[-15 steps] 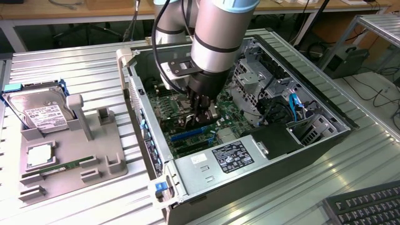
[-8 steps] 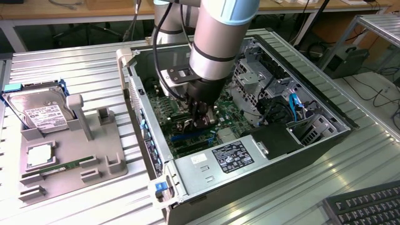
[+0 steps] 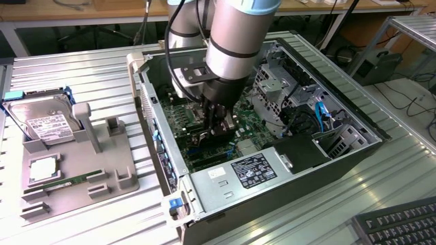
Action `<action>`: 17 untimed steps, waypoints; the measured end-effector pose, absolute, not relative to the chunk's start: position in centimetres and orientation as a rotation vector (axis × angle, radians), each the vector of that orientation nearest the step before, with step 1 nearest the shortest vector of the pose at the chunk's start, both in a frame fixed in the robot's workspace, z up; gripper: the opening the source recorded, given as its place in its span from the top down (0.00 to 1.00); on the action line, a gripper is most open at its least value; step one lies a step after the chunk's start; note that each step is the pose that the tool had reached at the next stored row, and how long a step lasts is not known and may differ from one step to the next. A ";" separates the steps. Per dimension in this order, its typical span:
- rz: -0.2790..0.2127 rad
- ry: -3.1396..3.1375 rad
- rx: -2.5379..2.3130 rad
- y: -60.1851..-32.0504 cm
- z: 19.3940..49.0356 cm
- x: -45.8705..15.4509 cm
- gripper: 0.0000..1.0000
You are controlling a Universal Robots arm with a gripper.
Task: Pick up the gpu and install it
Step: 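Insert the gpu into the slot, then press down on the gpu until it lock into place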
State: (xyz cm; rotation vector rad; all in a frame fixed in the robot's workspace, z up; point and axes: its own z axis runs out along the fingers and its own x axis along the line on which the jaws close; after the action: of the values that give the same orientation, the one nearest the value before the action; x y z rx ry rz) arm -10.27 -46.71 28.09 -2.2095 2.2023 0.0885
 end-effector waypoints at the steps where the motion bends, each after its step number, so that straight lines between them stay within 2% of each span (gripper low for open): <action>1: 0.088 2.201 -2.210 -46.7 28.2 -10.3 0.66; 3: 0.088 2.196 -2.216 -46.3 28.4 -10.4 0.67; 4: 0.087 2.186 -2.228 -45.9 28.4 -10.7 0.87; 5: 0.087 2.183 -2.231 -45.8 28.4 -10.9 0.89; 17: 0.087 2.183 -2.231 -45.8 28.4 -10.9 0.89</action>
State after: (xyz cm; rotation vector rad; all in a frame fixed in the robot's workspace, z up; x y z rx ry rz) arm -10.91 -45.85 28.36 -2.2308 2.1833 0.0870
